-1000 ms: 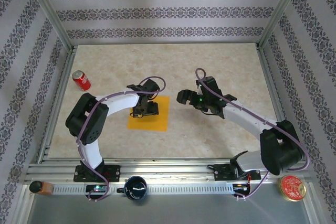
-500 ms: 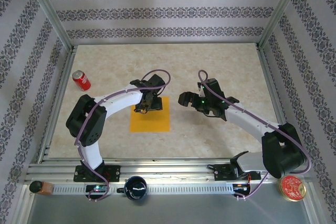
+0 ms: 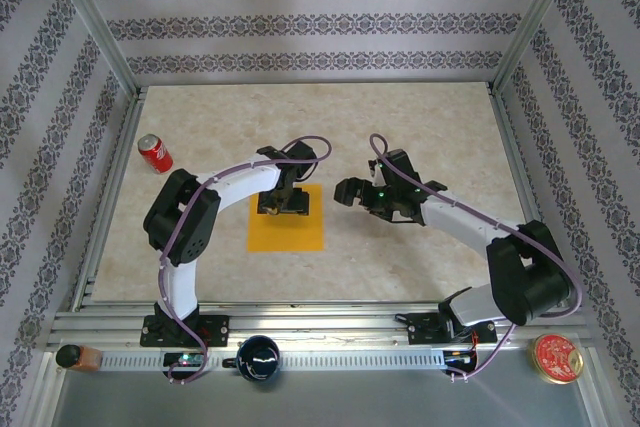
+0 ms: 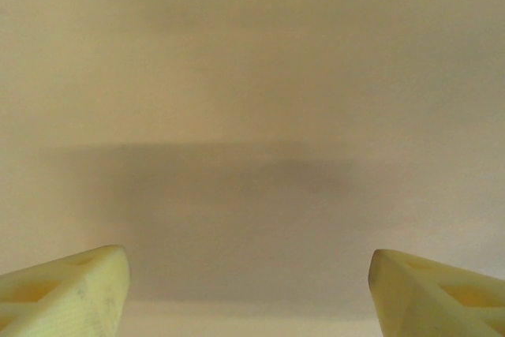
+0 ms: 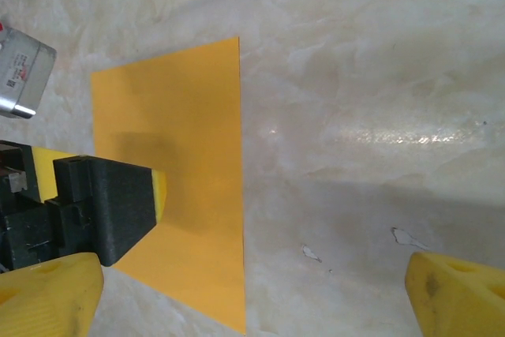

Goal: Fold a paper plane with a square sheet of paper (pick it up from the middle)
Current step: Move the square sheet of paper to the center of the table, then first fold the square sheet of paper in half at the center of the table.

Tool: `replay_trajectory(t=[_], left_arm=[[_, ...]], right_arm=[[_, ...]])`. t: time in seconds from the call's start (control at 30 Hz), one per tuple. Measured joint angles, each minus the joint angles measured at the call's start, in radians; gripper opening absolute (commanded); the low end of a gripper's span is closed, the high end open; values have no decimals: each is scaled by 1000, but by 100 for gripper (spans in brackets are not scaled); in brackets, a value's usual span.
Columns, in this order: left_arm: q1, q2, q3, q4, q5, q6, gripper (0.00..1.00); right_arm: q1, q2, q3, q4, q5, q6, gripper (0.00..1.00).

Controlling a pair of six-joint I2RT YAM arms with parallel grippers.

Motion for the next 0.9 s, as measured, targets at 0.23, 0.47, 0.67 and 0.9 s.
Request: replay_trajectory(t=[0.23, 0.47, 0.67, 0.9], left_arm=[[0, 0, 0, -2, 18, 23, 81], [0, 16, 0, -3, 21, 23, 81], [0, 45, 5, -3, 29, 26, 81], [0, 48, 7, -3, 29, 26, 82]], right_arm=[[9, 10, 2, 2, -8, 3, 98], [9, 14, 9, 4, -13, 3, 98], [9, 13, 9, 3, -15, 3, 98], [9, 12, 9, 3, -15, 3, 98]])
